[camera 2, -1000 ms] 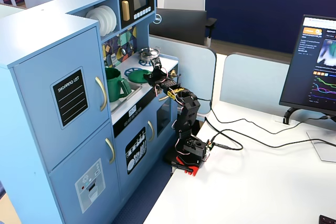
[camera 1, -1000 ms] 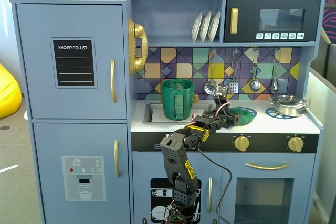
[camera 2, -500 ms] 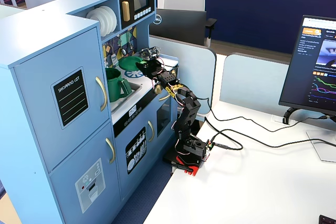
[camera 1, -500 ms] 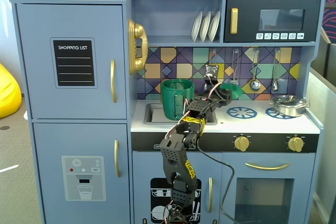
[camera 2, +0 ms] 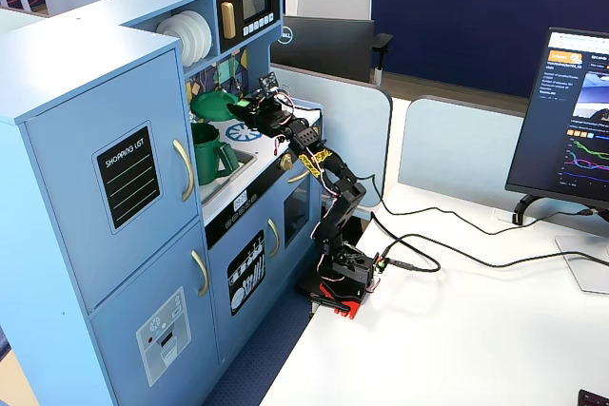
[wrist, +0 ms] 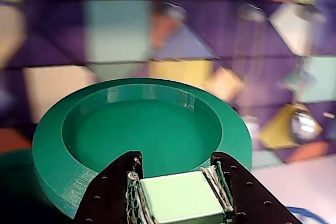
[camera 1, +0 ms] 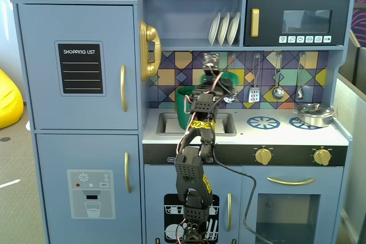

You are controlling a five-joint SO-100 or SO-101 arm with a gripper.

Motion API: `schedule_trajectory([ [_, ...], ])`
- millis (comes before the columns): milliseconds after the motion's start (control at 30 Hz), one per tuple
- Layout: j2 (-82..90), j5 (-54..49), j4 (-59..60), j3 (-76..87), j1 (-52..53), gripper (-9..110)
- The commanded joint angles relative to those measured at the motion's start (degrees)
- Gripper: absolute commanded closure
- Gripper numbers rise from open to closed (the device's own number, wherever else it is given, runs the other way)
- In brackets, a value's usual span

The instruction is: Pick up the lid from the counter and put it on the green recipient

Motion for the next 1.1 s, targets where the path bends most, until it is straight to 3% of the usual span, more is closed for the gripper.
schedule_trajectory([
  [0, 5.1, 1.4, 1.1, -4.8, -4.9, 102],
  [1067, -2.6, -1.9, 2.1, -2.6, -10.5, 102],
])
